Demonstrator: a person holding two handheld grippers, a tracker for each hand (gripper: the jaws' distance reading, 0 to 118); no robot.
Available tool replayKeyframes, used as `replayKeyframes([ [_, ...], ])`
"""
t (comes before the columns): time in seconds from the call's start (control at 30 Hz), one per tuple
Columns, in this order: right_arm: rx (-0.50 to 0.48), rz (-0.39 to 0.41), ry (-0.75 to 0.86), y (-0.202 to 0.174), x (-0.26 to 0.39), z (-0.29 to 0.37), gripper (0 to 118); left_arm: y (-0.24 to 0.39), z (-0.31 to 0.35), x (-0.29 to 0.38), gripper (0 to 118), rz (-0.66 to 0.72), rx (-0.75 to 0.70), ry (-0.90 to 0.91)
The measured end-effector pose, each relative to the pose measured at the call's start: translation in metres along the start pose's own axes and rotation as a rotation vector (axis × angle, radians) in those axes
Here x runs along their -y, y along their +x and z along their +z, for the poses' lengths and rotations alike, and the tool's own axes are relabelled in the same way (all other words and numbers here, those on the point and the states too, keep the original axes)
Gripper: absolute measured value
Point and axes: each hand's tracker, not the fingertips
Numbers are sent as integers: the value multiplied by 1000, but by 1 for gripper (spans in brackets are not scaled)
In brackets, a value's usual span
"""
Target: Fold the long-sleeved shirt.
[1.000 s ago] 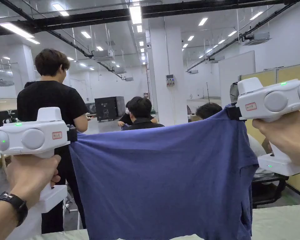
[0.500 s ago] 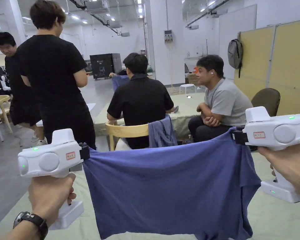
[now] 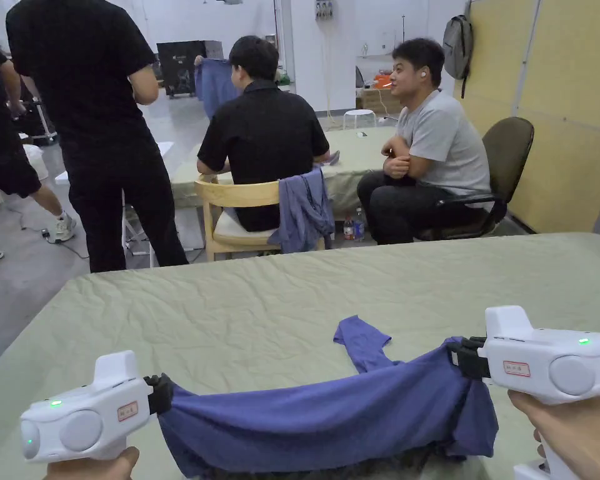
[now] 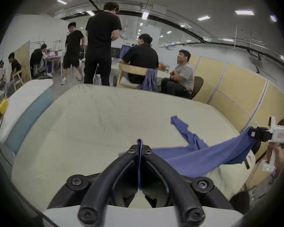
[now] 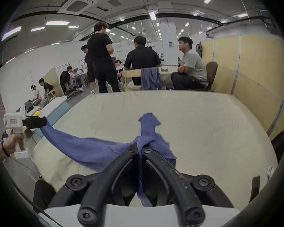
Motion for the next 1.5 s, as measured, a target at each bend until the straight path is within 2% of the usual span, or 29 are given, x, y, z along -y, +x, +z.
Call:
replayKeyframes([
  [0.13, -22, -32, -57, -9, 51, 14, 5, -13, 16, 52, 1, -5, 11, -90],
  [0.23, -21, -26, -110, -17, 84, 24, 5, -22, 26, 87, 1, 3, 19, -151],
  [0.37, -11, -3, -190, -22, 123, 33, 5, -25, 31, 129, 1, -52, 4, -234],
  [0.47, -7, 10, -245, -27, 147, 34, 5, -36, 29, 143, 1, -9, 4, -273],
  [1.07, 10, 40, -438, -24, 195, 18, 6, -19, 19, 189, 3, -111, -17, -524],
  [1.1, 13, 20, -447, -23, 195, 17, 8, -16, 16, 191, 7, -110, -15, -571],
  [1.13, 20, -10, -476, -21, 195, 16, 15, -14, 15, 192, 16, -97, -33, -571],
  [1.17, 40, -27, -497, -20, 195, 16, 33, -11, 17, 192, 35, -86, -39, -565],
  [1.2, 38, -17, -487, -21, 194, 17, 44, -10, 21, 192, 43, -75, -32, -550],
  [1.23, 35, -7, -478, -23, 193, 21, 50, -9, 26, 188, 44, -43, -22, -501],
  [1.33, 43, 72, -408, -31, 180, 35, 51, -2, 39, 173, 44, 3, -28, -410],
  [1.5, 85, 36, -232, -43, 133, 54, 51, 22, 46, 127, 44, -63, -100, -231],
])
